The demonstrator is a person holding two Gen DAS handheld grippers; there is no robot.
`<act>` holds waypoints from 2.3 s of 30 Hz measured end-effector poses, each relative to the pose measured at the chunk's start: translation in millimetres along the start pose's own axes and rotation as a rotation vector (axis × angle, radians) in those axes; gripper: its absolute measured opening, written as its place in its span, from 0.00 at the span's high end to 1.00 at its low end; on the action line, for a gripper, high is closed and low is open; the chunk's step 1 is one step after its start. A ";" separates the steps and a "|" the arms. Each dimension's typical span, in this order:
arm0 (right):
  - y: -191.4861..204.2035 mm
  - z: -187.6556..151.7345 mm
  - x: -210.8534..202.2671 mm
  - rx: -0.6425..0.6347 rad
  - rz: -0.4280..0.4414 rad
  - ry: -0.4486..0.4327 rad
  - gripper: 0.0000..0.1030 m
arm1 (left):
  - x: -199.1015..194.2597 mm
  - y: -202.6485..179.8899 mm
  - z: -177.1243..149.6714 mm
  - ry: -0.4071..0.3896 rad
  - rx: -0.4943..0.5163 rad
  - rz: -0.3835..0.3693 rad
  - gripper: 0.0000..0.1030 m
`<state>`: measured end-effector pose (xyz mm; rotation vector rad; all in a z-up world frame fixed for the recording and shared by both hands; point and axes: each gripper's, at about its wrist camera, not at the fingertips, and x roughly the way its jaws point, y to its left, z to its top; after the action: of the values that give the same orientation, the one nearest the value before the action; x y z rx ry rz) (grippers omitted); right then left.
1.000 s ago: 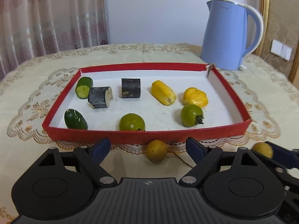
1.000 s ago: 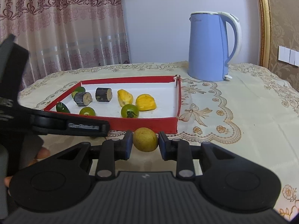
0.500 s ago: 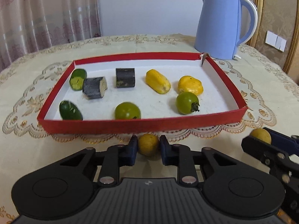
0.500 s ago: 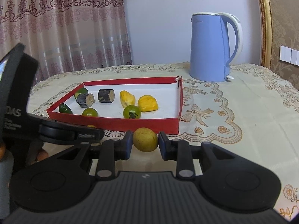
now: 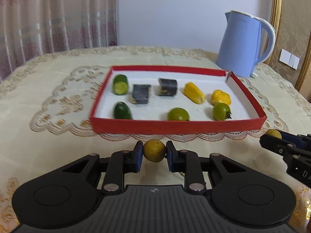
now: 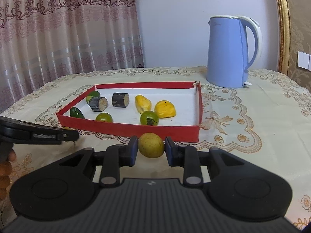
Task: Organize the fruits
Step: 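Carry the yellow fruit into the red tray and open the left gripper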
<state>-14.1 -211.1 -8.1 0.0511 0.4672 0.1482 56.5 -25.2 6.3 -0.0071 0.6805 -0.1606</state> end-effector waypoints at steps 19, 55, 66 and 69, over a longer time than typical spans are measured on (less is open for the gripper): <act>5.8 3.3 -3.1 -0.007 0.022 -0.013 0.73 | -26.2 22.8 18.8 -0.113 -0.007 0.025 0.76; -0.8 3.6 -3.5 0.016 0.016 0.005 0.73 | 125.9 -103.3 122.0 -0.010 0.270 -0.024 0.76; -0.9 5.0 -4.2 0.023 0.026 -0.004 0.73 | 86.2 -77.8 120.3 -0.151 0.272 0.100 0.13; 1.1 5.6 -3.8 0.021 0.033 -0.007 0.73 | 61.8 -61.0 113.5 -0.191 0.268 0.158 0.13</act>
<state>-15.1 -210.8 -1.4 0.0803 0.4612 0.1758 166.1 -99.9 59.5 0.2847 0.4627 -0.0962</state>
